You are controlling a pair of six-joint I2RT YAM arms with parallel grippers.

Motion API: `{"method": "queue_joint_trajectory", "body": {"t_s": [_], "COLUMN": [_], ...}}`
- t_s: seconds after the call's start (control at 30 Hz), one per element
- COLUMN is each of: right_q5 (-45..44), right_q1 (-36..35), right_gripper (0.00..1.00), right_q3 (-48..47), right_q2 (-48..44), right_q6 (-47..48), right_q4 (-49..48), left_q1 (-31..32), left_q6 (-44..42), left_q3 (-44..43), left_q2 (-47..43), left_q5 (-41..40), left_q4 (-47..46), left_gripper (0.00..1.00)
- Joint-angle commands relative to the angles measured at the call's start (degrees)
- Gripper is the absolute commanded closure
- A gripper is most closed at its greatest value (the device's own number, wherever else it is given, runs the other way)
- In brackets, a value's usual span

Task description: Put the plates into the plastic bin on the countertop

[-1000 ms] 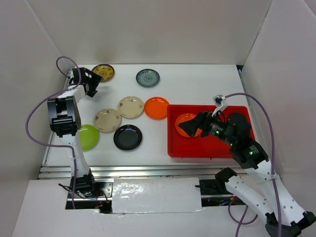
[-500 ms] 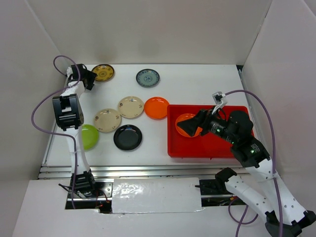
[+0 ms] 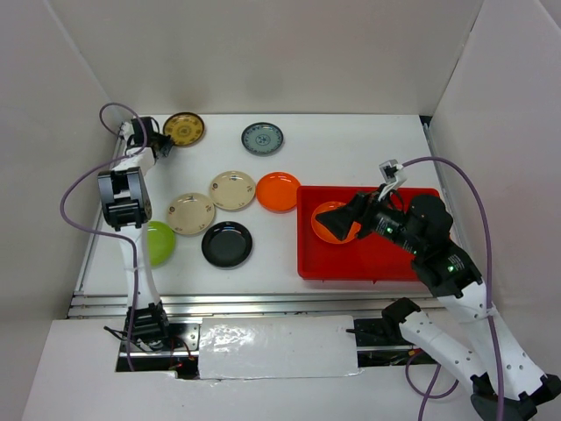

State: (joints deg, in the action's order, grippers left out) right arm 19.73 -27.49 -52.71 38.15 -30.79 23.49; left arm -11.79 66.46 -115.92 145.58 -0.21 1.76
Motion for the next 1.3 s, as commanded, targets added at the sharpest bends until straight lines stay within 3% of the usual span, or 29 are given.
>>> {"method": "queue_joint_trajectory", "body": {"t_s": [0.0,0.07,0.1,0.17,0.27,0.43,0.47,0.7,0.87,1.03,1.27], "right_q5": [-1.62,-2.41,-2.67,-3.20,-3.64,-6.71,-7.24,-17.24,-24.72,-28.43,-27.02], "right_q1": [0.06,0.15,0.24,0.33,0.68,1.55,2.17,3.32,3.32,3.40,3.58], "right_gripper": [0.00,0.00,0.00,0.00,0.00,0.00,0.00,0.00,0.00,0.00,0.00], "right_q3": [-3.54,-4.15,-4.33,-4.16,-3.89,-0.65,-0.38,-3.62,-5.56,-7.49,-7.50], "right_q2": [-0.97,-1.24,-1.32,-1.67,-1.41,-1.76,-1.76,-7.20,-12.30,-14.86,-14.86], "right_q6": [1.96,2.22,2.40,2.22,2.22,0.65,0.29,-6.91,-8.76,-8.50,-8.33], "right_q4": [-0.02,0.42,0.42,0.07,-0.02,-1.77,-1.86,2.43,7.17,10.69,12.29], "left_q1": [0.19,0.54,1.15,2.03,4.49,13.96,16.95,32.34,42.53,48.52,52.92], "left_q6": [0.51,0.78,0.61,-0.97,-6.83,-17.48,-18.02,-20.84,-21.46,-22.60,-22.69], "left_q3": [5.76,10.42,16.71,26.21,31.36,34.97,34.01,27.51,22.94,19.24,20.55], "left_q2": [-4.40,-12.63,-16.17,-27.29,-39.88,-56.16,-56.98,-51.99,-41.97,-32.92,-29.30], "left_q5": [-2.07,-4.09,-4.79,-6.72,-7.17,-9.12,-8.06,4.95,10.47,11.37,8.13], "left_q4": [1.93,-0.16,-1.22,-9.80,-15.28,-10.91,-6.29,6.40,7.29,9.75,10.63], "left_gripper": [1.00,1.00,1.00,1.00,1.00,1.00,1.00,1.00,1.00,1.00,1.00]}}
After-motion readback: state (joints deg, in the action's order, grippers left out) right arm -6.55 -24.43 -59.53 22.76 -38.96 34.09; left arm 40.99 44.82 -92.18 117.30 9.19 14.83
